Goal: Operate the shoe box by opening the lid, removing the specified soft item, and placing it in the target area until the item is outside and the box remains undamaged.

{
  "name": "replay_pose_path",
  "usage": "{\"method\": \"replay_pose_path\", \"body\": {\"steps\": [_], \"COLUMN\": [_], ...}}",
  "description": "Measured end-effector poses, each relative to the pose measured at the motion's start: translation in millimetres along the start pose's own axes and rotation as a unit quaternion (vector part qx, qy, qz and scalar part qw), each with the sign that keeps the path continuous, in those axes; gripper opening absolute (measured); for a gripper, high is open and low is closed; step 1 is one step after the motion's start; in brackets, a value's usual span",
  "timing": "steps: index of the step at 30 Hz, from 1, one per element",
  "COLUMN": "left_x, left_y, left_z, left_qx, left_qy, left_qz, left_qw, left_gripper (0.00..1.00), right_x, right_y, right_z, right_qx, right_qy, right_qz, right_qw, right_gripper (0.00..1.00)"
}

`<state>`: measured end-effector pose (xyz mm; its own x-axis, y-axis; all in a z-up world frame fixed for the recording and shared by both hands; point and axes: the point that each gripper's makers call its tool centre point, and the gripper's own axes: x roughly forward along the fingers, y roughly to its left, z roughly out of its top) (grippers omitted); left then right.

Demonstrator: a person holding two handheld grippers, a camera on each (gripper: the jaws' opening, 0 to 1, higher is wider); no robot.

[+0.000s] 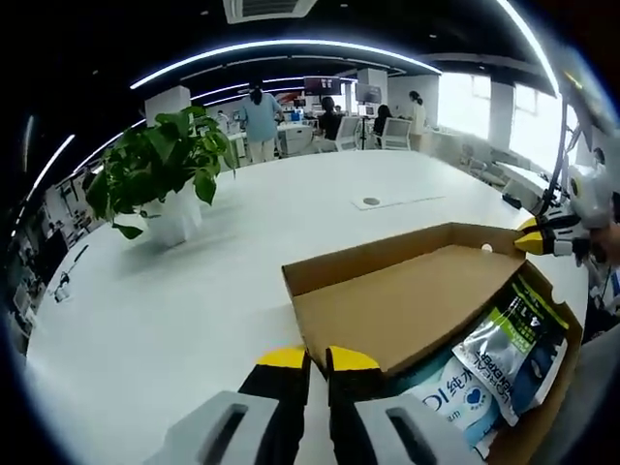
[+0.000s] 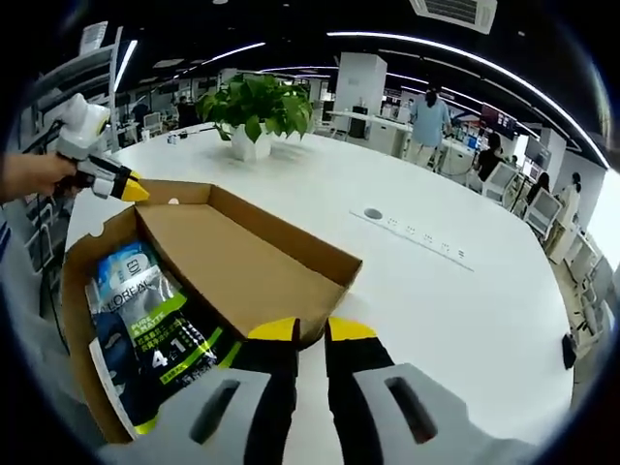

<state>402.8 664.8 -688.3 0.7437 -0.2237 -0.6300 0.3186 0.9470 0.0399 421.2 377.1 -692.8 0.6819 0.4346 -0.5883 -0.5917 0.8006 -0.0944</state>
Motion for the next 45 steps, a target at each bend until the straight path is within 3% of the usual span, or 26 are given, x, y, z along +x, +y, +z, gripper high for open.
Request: {"method": "replay_pose_path", "body": {"steps": [3, 5, 9, 19, 26, 37, 45], "left_x": [-4, -6, -10, -27, -42, -45, -45], "left_y": [-4.0, -10.5, -17.0, -24.3, -41.8, -79.9, -107.1], "left_z": [-0.5, -1.5, -3.0, -2.4, -2.2, -28.2, -49.0], "left_qx": [0.009, 0.013, 0.039, 0.04, 0.029, 0.013, -0.024], "left_qy": [0.002, 0.004, 0.01, 0.01, 0.01, 0.045, 0.077], "left_qz": [-0.004, -0.018, -0.021, -0.023, -0.039, -0.093, -0.144], "left_qw": [0.9999, 0.9998, 0.999, 0.9989, 0.9988, 0.9946, 0.9864], "left_gripper": [0.1, 0.21, 0.23, 0.31, 0.34, 0.38, 0.38], "right_x": [-3, -5, -11, -27, -40, -52, -58], "right_y": [1, 3, 6, 11, 18, 31, 44], "right_z": [-2.0, -4.1, -9.8, -14.4, -20.2, -23.5, -20.7], "right_qx": [-0.003, 0.0, 0.001, 0.001, -0.012, -0.001, 0.001], "right_qy": [0.002, 0.005, 0.012, 0.011, 0.023, 0.035, 0.032], "right_qz": [0.002, 0.007, 0.012, 0.028, 0.043, 0.069, 0.084], "right_qw": [1.0, 1.0, 0.9999, 0.9995, 0.9987, 0.997, 0.9959], "right_gripper": [0.12, 0.15, 0.2, 0.27, 0.3, 0.35, 0.39]}}
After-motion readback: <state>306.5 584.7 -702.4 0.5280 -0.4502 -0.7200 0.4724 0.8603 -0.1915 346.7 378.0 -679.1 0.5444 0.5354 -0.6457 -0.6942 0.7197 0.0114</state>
